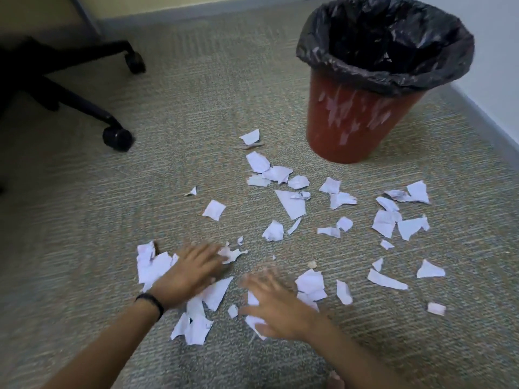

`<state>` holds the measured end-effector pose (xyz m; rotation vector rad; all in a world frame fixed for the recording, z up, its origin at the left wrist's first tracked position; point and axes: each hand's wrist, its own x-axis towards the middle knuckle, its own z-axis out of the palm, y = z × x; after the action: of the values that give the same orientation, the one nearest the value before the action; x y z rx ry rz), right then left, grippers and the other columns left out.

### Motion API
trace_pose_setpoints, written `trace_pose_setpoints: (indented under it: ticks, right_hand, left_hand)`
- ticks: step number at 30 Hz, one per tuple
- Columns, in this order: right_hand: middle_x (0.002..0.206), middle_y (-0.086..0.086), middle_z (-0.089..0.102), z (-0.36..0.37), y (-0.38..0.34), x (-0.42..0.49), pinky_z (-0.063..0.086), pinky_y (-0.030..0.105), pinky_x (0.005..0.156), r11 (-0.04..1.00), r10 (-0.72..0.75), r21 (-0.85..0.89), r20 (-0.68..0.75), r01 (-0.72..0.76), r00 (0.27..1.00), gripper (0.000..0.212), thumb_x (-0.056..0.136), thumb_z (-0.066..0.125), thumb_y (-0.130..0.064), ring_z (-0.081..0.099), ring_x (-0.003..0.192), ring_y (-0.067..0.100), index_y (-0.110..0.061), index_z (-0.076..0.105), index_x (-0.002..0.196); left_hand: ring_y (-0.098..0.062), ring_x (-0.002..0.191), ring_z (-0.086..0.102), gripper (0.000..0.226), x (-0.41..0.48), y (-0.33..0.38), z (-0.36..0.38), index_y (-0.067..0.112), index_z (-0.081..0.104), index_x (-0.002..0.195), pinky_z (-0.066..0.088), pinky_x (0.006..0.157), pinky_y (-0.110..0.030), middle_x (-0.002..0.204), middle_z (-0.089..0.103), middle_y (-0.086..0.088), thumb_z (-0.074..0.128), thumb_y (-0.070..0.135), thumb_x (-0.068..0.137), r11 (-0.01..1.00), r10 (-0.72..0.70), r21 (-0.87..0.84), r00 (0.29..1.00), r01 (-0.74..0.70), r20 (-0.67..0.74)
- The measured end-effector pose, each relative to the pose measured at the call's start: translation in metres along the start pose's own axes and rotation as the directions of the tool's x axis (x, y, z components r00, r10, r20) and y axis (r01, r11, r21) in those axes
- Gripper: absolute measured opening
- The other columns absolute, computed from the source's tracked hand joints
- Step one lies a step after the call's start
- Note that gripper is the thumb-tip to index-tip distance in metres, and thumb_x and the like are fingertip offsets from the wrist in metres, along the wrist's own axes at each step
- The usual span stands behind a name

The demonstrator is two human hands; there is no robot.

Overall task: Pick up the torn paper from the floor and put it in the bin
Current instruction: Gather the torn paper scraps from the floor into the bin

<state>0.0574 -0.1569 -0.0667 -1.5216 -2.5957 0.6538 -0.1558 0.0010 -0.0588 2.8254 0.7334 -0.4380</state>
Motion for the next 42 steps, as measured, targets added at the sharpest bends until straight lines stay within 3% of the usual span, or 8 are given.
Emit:
trace_pose_setpoints:
  ticks: [9, 13, 16, 21, 27, 36, 39, 42]
  right_hand:
    - [0.126, -0.005, 0.055, 0.038, -0.001, -0.002, 0.012, 0.056, 0.111, 0.915, -0.266, -0.308, 0.023, 0.260, 0.964, 0.031, 0.080, 0.067, -0.023, 0.037, 0.133, 0.016, -0.029, 0.057, 0.108]
    - [0.142, -0.006, 0.044, 0.025, 0.021, -0.013, 0.010, 0.054, 0.116, 0.970, -0.042, -0.244, -0.095, 0.017, 0.995, 0.064, 0.071, 0.064, -0.009, 0.040, 0.133, 0.012, -0.026, 0.049, 0.131]
    - [0.145, -0.008, 0.030, 0.004, 0.047, -0.023, -0.001, 0.048, 0.118, 0.941, 0.257, -0.163, -0.230, -0.297, 0.939, 0.067, 0.072, 0.064, -0.003, 0.030, 0.135, 0.015, -0.031, 0.048, 0.131]
    - [0.148, 0.004, 0.034, -0.023, 0.081, -0.064, 0.041, 0.045, 0.105, 0.743, 0.667, 0.311, -0.270, -0.592, 0.695, 0.053, 0.092, 0.055, -0.030, 0.041, 0.131, 0.025, -0.025, 0.038, 0.141]
    - [0.139, 0.006, 0.026, -0.017, 0.081, -0.076, 0.046, 0.042, 0.096, 0.525, 0.813, 0.386, 0.038, -0.759, 0.582, 0.087, 0.077, 0.061, -0.060, 0.051, 0.117, 0.026, -0.028, 0.019, 0.146]
    - [0.129, 0.008, 0.039, -0.022, 0.062, -0.016, 0.048, 0.023, 0.081, 0.461, 0.716, 0.699, 0.070, -0.546, 0.694, 0.055, 0.087, 0.064, -0.015, 0.051, 0.107, 0.016, -0.020, 0.041, 0.137]
    - [0.106, 0.000, 0.055, -0.042, 0.070, -0.009, 0.050, 0.012, 0.054, 0.364, 0.799, 0.825, -0.039, -0.431, 0.600, 0.031, 0.090, 0.057, -0.007, 0.059, 0.077, 0.001, -0.023, 0.056, 0.117]
    - [0.123, 0.006, 0.047, -0.054, 0.090, -0.008, 0.052, 0.024, 0.086, 0.436, 0.869, 0.737, -0.195, -0.517, 0.455, 0.036, 0.088, 0.061, -0.014, 0.056, 0.101, 0.010, -0.018, 0.054, 0.123]
  left_hand:
    - [-0.024, 0.146, 0.012, 0.076, -0.058, 0.046, 0.067, 0.019, 0.022, 0.150, 0.006, 0.115, -0.049, 0.157, 0.017, -0.005, 0.026, 0.066, 0.091, 0.844, 0.454, 0.305, 0.890, -0.442, 0.032]
    - [-0.023, 0.147, 0.003, 0.060, -0.044, 0.043, 0.080, 0.024, 0.016, 0.151, -0.004, 0.116, -0.052, 0.158, 0.009, -0.004, 0.025, 0.050, 0.098, 0.829, 0.434, 0.402, 0.901, -0.389, -0.022]
    - [-0.021, 0.146, 0.000, 0.058, -0.028, 0.025, 0.070, 0.023, 0.011, 0.151, -0.002, 0.116, -0.054, 0.159, 0.006, -0.003, 0.025, 0.041, 0.098, 0.913, 0.203, 0.386, 0.967, -0.131, -0.151]
    - [-0.030, 0.146, 0.006, 0.056, -0.030, -0.014, 0.052, 0.024, 0.007, 0.151, 0.006, 0.112, -0.061, 0.157, 0.019, -0.008, 0.010, 0.044, 0.099, 0.929, -0.291, 0.146, 0.914, 0.341, -0.281]
    - [-0.039, 0.145, 0.003, 0.063, -0.045, -0.018, 0.054, 0.021, 0.019, 0.150, 0.008, 0.114, -0.060, 0.155, 0.006, -0.023, 0.042, 0.042, 0.096, 0.335, -0.902, -0.594, 0.430, 0.731, 0.020]
    - [-0.013, 0.147, 0.002, 0.058, -0.011, 0.020, 0.036, 0.023, 0.019, 0.149, 0.008, 0.119, -0.034, 0.159, 0.008, -0.001, 0.043, 0.035, 0.097, 0.413, -0.695, -0.853, 0.715, 0.319, -0.070]
    - [-0.009, 0.146, 0.000, 0.063, 0.003, 0.028, 0.026, 0.028, 0.016, 0.150, 0.012, 0.118, -0.034, 0.159, 0.001, 0.005, 0.047, 0.038, 0.095, 0.475, -0.595, -0.836, 0.800, 0.275, -0.075]
    - [-0.018, 0.147, 0.000, 0.068, 0.013, 0.031, 0.019, 0.030, 0.022, 0.148, 0.020, 0.118, -0.049, 0.159, 0.002, 0.001, 0.057, 0.041, 0.090, 0.513, -0.641, -0.794, 0.761, 0.326, -0.102]
